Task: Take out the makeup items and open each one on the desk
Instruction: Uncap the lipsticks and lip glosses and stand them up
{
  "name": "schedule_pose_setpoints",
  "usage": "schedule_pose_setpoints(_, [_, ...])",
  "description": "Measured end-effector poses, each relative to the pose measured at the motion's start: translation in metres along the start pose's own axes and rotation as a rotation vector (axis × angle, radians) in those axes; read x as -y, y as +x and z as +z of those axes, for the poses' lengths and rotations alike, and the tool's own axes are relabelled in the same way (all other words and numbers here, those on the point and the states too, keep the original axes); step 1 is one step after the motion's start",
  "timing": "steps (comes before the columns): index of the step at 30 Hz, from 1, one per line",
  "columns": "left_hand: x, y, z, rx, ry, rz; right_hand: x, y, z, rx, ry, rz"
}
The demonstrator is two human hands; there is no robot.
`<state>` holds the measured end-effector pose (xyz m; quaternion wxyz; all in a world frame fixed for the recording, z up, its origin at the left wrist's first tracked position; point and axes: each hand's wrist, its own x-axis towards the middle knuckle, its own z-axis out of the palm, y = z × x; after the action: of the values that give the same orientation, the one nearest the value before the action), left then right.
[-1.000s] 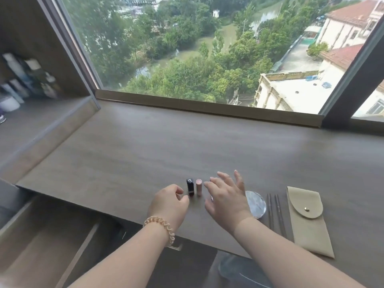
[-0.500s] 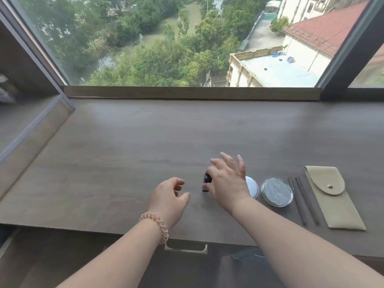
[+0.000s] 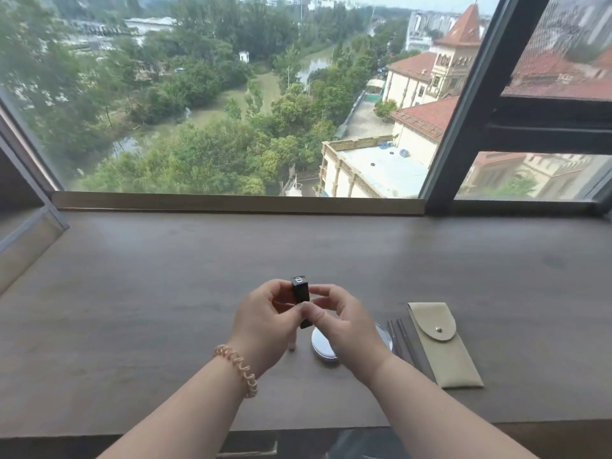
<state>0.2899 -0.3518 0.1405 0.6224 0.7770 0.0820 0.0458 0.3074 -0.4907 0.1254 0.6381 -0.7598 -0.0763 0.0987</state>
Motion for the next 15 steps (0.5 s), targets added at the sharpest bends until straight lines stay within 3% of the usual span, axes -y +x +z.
schedule_pose_setpoints(4, [-0.017,-0.003,0.01,-0.072,-0.002,-0.006,0.007,-0.012,-0.014,0.017,0.107,-0.035])
schedule_pose_setpoints(15, [-0.044,-0.008,0.027,-0.102,-0.069,-0.047,0.023,-0.014,-0.029,-0.022,0.015,-0.033])
